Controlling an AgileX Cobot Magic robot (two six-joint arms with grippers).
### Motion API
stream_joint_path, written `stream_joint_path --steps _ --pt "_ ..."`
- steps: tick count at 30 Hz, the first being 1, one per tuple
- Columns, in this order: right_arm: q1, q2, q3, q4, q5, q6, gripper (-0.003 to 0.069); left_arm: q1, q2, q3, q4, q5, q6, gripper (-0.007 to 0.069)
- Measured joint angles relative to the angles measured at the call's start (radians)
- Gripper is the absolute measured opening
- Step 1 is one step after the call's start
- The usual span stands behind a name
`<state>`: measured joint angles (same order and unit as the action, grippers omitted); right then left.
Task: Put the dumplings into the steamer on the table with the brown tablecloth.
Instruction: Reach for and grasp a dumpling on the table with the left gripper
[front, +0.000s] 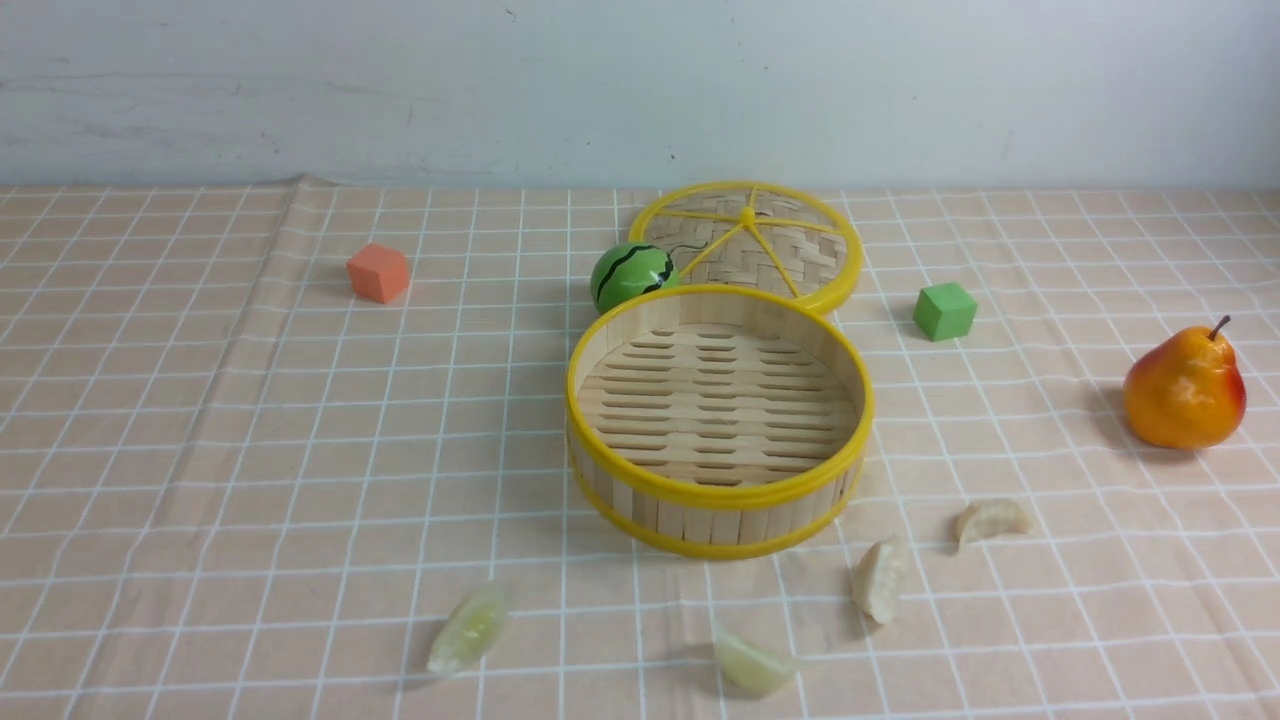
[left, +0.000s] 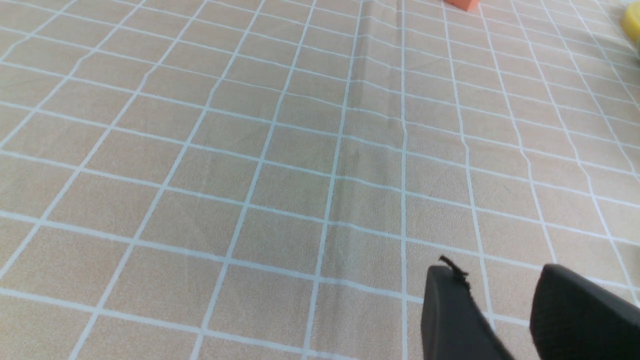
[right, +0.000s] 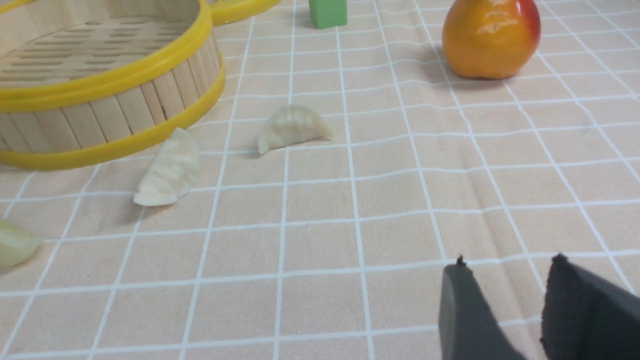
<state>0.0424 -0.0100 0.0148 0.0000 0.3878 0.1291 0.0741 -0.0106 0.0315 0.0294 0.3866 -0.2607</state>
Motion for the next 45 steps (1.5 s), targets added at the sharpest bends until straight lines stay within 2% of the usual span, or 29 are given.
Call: stream_joint_path --steps 30,45 --pt "0.000 0.000 0.000 -0.015 0.000 0.000 0.0239 0.000 0.000 0.000 0.000 0.000 0.000 0.0238" --pt "0.000 0.000 0.000 0.033 0.000 0.000 0.0239 0.000 0.000 0.000 0.000 0.000 0.000 0.0238"
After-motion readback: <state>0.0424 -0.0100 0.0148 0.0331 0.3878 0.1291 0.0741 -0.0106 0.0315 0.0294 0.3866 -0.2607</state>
